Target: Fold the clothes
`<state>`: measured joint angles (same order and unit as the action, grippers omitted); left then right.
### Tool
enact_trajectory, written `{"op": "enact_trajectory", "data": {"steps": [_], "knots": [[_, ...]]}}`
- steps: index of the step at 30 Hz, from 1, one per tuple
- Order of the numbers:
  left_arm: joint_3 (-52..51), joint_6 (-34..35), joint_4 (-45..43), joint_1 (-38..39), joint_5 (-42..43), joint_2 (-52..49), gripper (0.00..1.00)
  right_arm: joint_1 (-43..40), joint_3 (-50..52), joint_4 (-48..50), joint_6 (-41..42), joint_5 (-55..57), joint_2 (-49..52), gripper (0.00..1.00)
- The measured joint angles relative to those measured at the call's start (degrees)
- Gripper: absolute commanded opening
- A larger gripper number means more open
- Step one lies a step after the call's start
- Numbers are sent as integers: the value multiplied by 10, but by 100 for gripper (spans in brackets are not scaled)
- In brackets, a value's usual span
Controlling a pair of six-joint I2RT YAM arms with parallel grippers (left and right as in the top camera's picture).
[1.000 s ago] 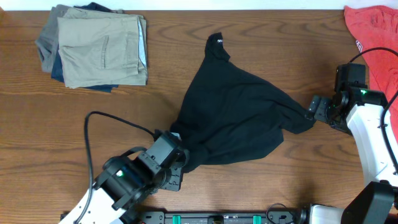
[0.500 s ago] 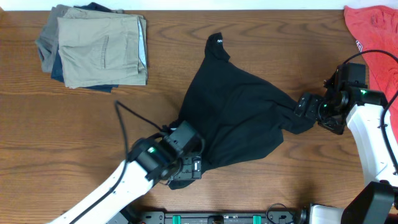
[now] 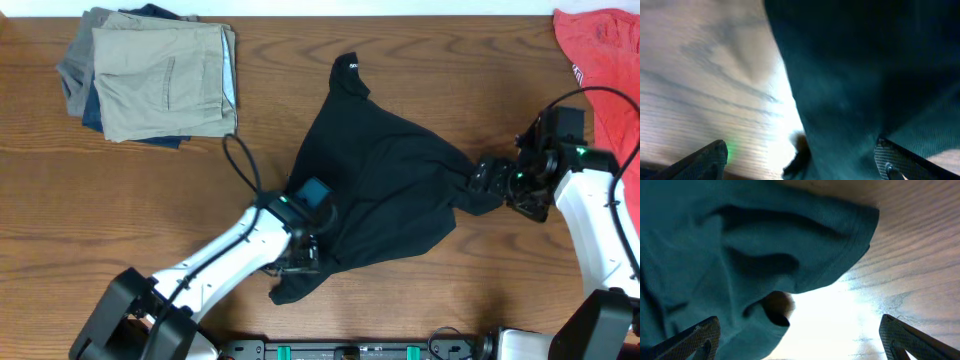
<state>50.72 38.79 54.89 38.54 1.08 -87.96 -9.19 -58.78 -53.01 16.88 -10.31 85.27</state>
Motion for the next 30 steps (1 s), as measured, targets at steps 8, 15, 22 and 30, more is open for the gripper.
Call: {"op": "enact_trajectory", "data": {"steps": [8,15,22,30], "knots": [[0,-51,-6,-71,9,7,94,0,106,99,-5,-1,0,99],[0,-122,-100,-70,127,7,94,0,141,130,-5,-2,1,99],[0,-106,-136,-9,142,7,91,0,142,135,-6,-2,1,99],[0,-66,-149,24,78,7,88,0,142,139,-6,-2,1,99]]}}
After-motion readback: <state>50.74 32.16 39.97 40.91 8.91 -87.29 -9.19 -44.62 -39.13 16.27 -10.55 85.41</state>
